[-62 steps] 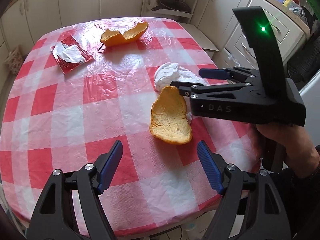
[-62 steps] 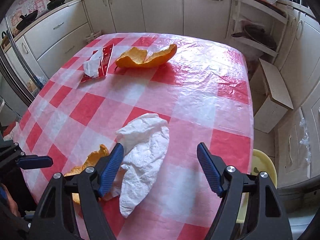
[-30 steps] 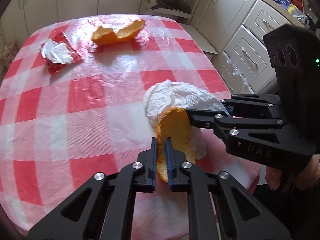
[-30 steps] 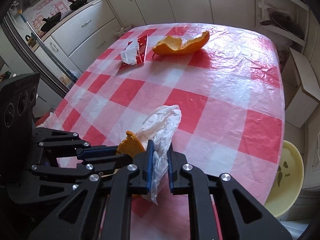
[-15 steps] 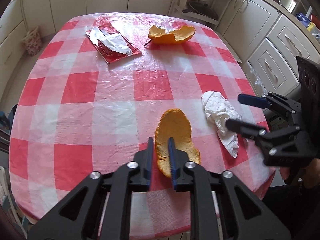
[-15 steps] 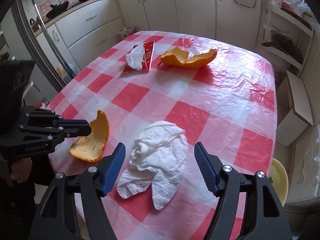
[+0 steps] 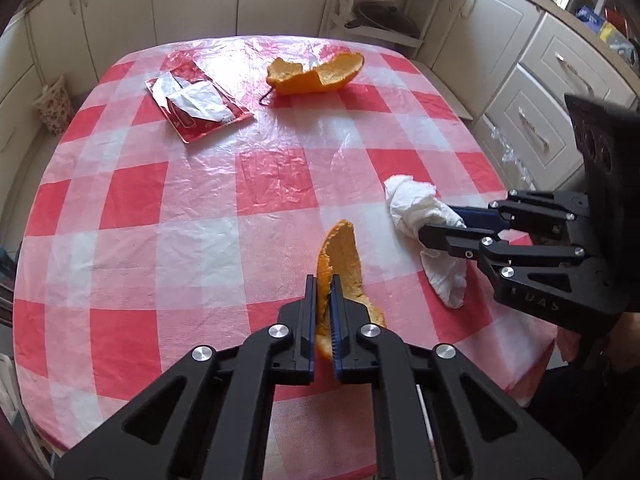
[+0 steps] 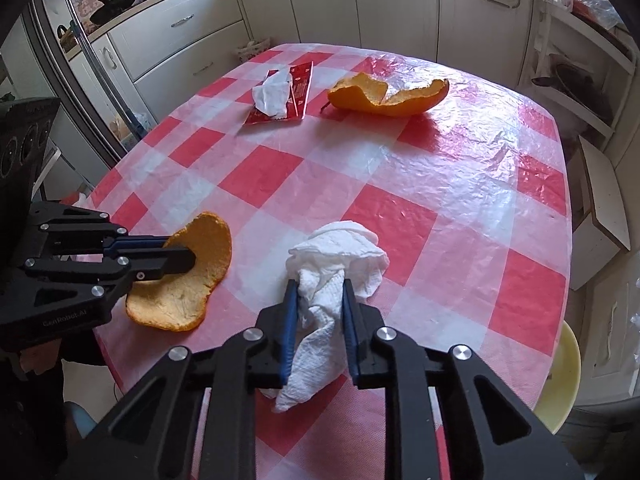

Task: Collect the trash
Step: 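Carry the tissue and orange peel over the yellow bucket and open both grippers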

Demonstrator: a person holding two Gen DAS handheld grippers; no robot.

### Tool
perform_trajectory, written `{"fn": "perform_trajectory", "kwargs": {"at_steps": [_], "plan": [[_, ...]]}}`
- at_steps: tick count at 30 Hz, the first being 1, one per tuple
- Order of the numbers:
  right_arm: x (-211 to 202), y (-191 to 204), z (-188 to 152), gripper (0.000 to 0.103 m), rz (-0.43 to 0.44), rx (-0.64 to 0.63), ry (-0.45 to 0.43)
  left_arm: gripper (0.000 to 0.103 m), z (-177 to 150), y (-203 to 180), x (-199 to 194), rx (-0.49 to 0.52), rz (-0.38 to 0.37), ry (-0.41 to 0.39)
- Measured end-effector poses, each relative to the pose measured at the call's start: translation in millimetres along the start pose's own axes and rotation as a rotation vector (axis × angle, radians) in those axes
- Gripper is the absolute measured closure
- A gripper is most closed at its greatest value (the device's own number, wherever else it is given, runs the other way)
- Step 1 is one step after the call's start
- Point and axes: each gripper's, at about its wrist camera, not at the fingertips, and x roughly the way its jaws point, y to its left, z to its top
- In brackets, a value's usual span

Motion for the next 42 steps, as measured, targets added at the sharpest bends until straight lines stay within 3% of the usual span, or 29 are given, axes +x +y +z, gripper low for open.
{"fn": "perform_trajectory", "kwargs": {"at_steps": [8,15,28,32,39,42], "plan": [[-13.6,-13.6,1.1,0.083,-0.006,0.044,-0.037,0.098,4.9,14.7,-15.3,-0.067,-0.001,-0.071],[-29.0,-30.7,1.3,0.083,-0.03,0.091,-0.081,0.098,7.6,8.9,-23.5,-0.047,0.052,-0.123],[-76.5,-120.4,-22.4,0.083,-0.137,0.345,-0.156,0.098,17.1,-17.0,-31.7,0.022,0.124,-0.201],[-83.0,-149.8,-39.0,0.083,-0.205,0.416,-0.117,0.098,19.2,-27.9,-32.3,0.034,0.111,-0.214],[-57.7,-212.5,-79.1,0.082,-0.295,0.528,0.044,0.098,21.3,-49.3,-27.1,0.065,0.076,-0.227],[-48.0,-239.1,-97.4,0.066,-0.312,0.614,0.094,0.098,22.7,-58.3,-25.6,0.078,0.044,-0.234]]}}
